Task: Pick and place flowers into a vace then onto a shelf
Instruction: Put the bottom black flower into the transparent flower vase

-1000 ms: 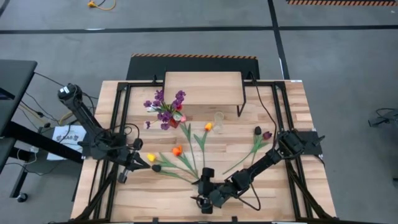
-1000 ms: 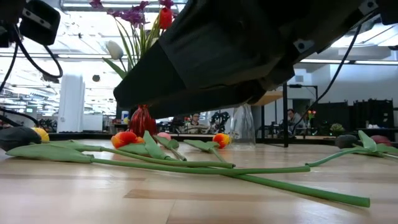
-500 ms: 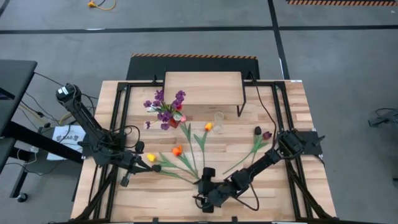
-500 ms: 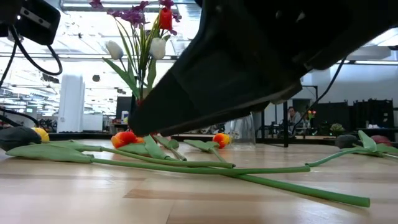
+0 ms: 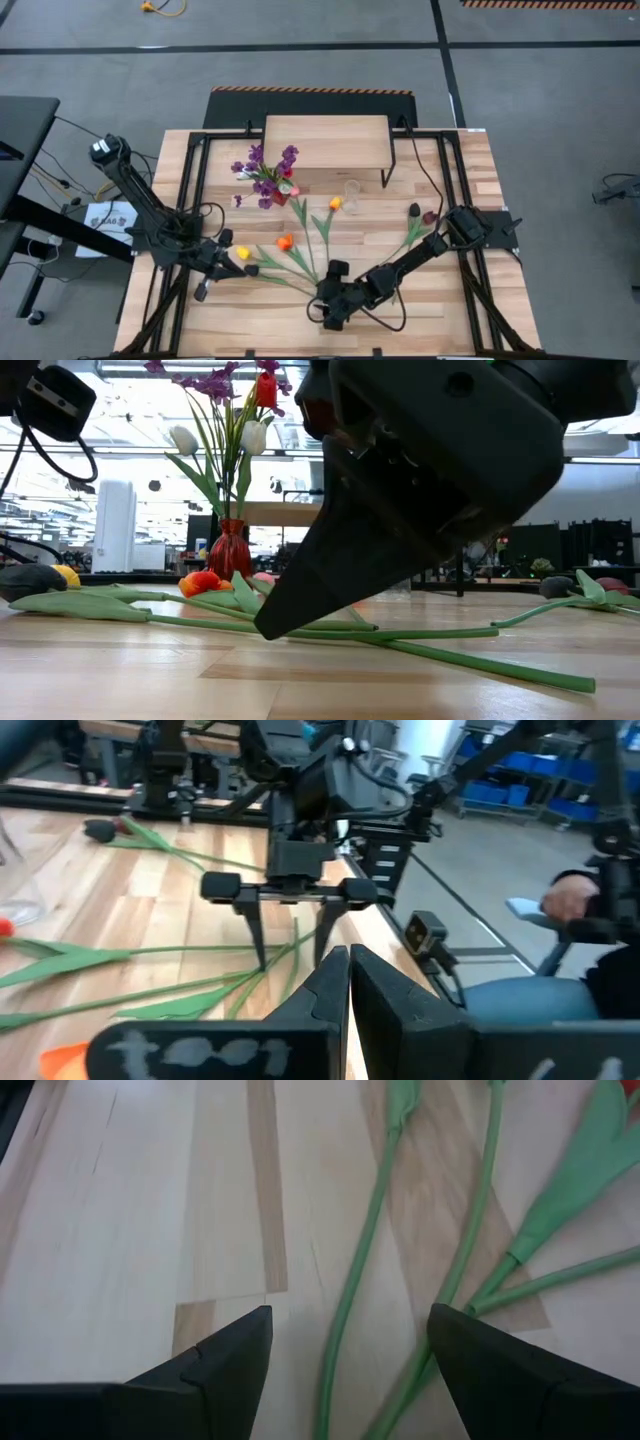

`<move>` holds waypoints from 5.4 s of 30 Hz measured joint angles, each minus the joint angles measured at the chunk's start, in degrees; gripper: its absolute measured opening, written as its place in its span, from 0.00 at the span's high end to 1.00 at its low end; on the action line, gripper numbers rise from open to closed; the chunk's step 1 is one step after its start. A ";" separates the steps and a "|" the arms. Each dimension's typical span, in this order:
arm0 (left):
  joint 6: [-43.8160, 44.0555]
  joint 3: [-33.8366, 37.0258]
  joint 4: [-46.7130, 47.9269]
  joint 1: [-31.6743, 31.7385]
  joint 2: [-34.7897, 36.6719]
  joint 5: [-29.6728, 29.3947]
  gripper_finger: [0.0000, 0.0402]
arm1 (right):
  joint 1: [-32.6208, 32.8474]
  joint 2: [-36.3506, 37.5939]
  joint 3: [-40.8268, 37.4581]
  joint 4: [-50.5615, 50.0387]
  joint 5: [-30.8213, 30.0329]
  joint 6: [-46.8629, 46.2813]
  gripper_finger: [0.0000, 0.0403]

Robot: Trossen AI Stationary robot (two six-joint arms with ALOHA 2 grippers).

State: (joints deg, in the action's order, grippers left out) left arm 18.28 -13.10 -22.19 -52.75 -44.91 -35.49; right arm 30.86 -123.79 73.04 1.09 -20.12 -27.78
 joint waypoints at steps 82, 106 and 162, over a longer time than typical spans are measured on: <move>1.01 0.00 -5.36 0.02 -4.95 -1.21 1.00 | -1.25 -7.50 3.25 5.30 -2.31 5.28 0.97; 1.03 0.00 -5.73 0.00 -4.97 -2.18 1.00 | 2.79 -0.42 2.48 7.48 -11.96 16.13 1.00; -19.49 0.02 -53.15 8.62 -30.88 7.55 1.00 | 14.93 11.41 0.22 59.91 -29.61 49.00 1.00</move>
State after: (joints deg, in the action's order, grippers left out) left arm -1.21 -13.08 -75.34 -44.13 -75.79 -27.94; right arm 45.80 -112.37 73.27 61.00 -49.74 21.22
